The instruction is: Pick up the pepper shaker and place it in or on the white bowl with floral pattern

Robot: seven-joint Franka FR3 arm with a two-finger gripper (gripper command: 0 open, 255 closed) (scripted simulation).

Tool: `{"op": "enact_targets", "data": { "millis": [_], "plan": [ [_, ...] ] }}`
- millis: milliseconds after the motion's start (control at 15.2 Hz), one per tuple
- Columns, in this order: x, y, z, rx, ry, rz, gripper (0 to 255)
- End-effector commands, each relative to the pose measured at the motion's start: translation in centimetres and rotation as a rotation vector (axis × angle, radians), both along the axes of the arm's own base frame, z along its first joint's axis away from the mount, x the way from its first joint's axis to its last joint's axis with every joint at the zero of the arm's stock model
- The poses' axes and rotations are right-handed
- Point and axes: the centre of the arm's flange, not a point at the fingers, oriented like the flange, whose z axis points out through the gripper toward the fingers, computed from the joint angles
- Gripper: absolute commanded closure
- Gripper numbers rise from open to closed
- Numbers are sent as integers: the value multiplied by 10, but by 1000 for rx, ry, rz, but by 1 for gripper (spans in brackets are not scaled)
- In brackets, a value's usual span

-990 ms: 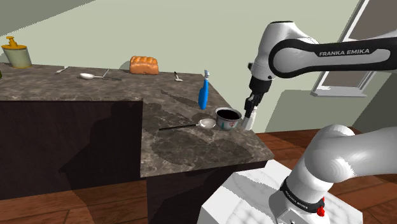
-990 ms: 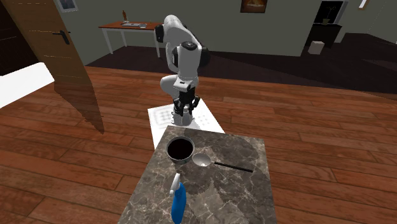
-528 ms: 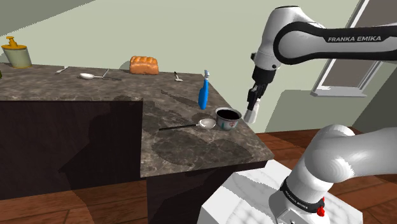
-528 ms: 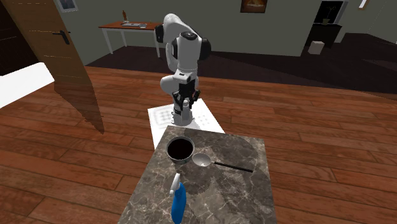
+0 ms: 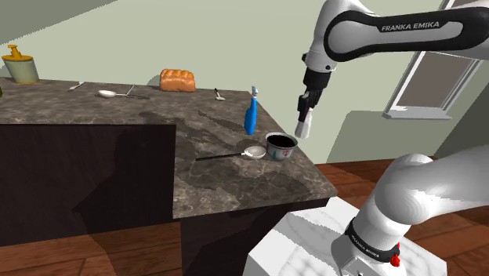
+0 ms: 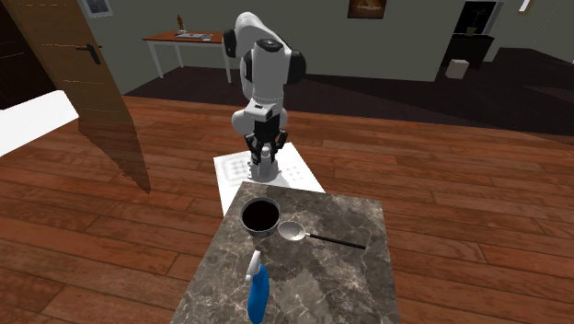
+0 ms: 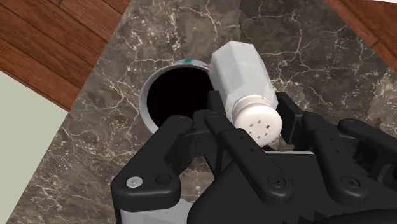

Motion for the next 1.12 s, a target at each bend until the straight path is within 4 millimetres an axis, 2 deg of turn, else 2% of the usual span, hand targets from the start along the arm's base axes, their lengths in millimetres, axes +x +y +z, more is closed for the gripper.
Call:
{"op": "enact_targets", "data": {
  "millis": [0,396,1056],
  "plan": [
    [23,-15,5,-1,0,0,255],
    [90,-51,17,-1,0,0,255],
    [90,-51,-36,-1,0,0,255]
  ]
}}
